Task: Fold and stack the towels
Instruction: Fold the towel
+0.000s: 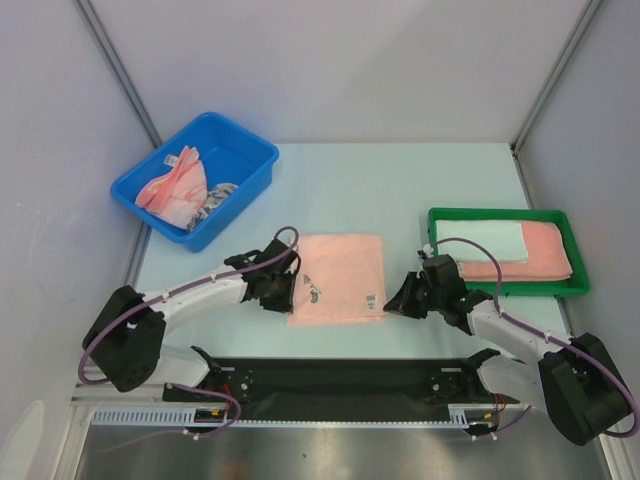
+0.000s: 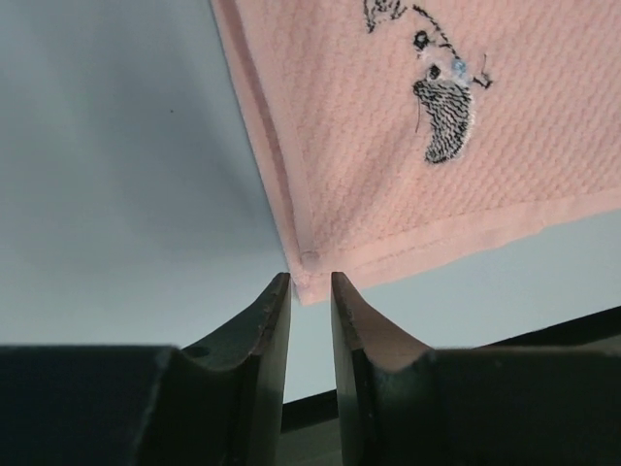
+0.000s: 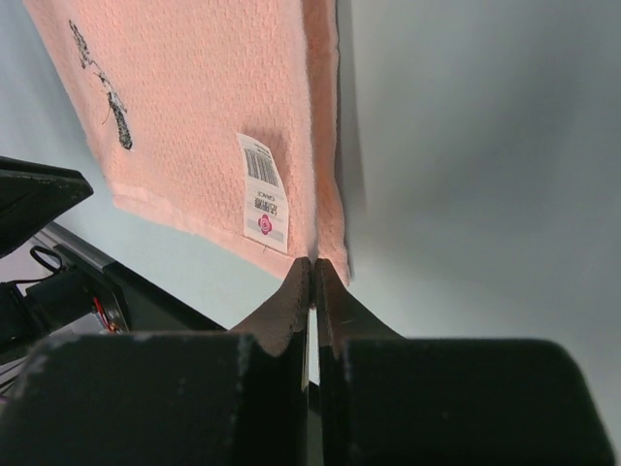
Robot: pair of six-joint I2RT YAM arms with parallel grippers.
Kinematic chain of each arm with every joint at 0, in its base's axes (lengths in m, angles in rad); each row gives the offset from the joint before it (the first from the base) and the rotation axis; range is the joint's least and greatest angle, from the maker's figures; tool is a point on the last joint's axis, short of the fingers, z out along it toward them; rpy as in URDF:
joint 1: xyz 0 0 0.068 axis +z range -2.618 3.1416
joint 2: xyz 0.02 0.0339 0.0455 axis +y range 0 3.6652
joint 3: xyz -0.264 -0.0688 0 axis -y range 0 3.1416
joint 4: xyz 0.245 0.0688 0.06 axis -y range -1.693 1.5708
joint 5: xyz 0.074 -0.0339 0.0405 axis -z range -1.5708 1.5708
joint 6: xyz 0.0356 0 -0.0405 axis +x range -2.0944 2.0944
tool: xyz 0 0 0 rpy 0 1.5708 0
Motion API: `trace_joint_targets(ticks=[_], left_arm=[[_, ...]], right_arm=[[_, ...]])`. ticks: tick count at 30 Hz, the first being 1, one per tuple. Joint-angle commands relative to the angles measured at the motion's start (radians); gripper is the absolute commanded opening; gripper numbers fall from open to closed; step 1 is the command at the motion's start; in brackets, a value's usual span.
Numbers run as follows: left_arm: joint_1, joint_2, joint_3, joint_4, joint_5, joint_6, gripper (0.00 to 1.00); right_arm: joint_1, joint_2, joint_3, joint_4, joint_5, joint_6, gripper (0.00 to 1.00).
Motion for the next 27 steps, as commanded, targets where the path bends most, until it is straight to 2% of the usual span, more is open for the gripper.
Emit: trace_joint_targets(ticks=[1,9,15,19,23,26,27], left_arm=[[0.022,-0.003,-0.023,0.112,0.031,-0.081,0.28],[0.042,0.016,-0.072,0.181,0.027,-0.098,0.28],[0.042,0.045,-0.071,0.188,0.025,-0.096,0.24],[0.042,0.057,-0.068,0.185,0.022,-0.095,0.2],[0.044,0.065,-0.06,0.162,0.013,-0.096,0.04],[0.042,0.054,-0.029,0.108,-0.001,-0.09,0.0],[0.042,0.04,-0.005,0.09,-0.043,-0.084,0.0]], right_arm=[[0.004,-0.014,-0.009,0.008,0.012,-0.02,0.02],[0.004,-0.027,-0.003,0.0,0.013,-0.02,0.01],[0.004,-0.028,0.0,0.0,0.017,-0.02,0.0],[0.004,-0.033,-0.002,-0.001,0.02,-0.02,0.0],[0.002,-0.039,0.004,-0.012,0.026,-0.025,0.0],[0.004,-0.042,0.021,-0.024,0.033,-0.029,0.0],[0.004,-0.042,0.024,-0.027,0.033,-0.033,0.0]])
